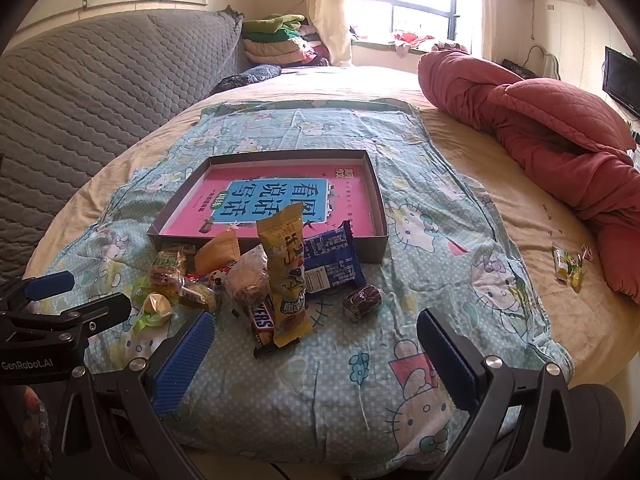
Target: Organize snacks
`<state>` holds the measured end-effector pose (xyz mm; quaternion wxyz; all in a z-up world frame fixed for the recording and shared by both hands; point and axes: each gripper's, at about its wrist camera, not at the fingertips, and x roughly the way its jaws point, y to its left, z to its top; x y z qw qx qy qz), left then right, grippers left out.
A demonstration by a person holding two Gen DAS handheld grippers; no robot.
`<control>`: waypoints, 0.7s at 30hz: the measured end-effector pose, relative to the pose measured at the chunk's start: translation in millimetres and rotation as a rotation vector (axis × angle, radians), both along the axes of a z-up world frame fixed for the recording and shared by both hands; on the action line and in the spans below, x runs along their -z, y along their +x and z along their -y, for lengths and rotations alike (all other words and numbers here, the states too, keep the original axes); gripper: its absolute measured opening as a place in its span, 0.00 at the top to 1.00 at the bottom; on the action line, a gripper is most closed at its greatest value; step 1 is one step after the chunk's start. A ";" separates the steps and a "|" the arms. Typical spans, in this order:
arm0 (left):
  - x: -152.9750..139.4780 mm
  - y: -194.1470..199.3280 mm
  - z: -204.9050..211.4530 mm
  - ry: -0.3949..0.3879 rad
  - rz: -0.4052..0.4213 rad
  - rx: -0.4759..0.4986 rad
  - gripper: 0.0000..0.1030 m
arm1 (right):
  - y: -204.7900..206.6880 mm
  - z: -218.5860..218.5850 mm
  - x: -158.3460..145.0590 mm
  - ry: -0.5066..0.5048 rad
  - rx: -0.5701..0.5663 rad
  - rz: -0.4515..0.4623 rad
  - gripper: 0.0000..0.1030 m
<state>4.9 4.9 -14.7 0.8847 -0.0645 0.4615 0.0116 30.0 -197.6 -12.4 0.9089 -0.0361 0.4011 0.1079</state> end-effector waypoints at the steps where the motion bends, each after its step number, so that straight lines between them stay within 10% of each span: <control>1: -0.2 0.1 0.2 0.000 -0.001 0.001 0.01 | 0.2 0.6 0.1 0.000 -0.001 0.000 0.01; 21: 1.2 0.3 -2.0 0.003 -0.006 0.004 0.01 | 0.8 0.6 0.1 0.001 -0.003 -0.002 0.01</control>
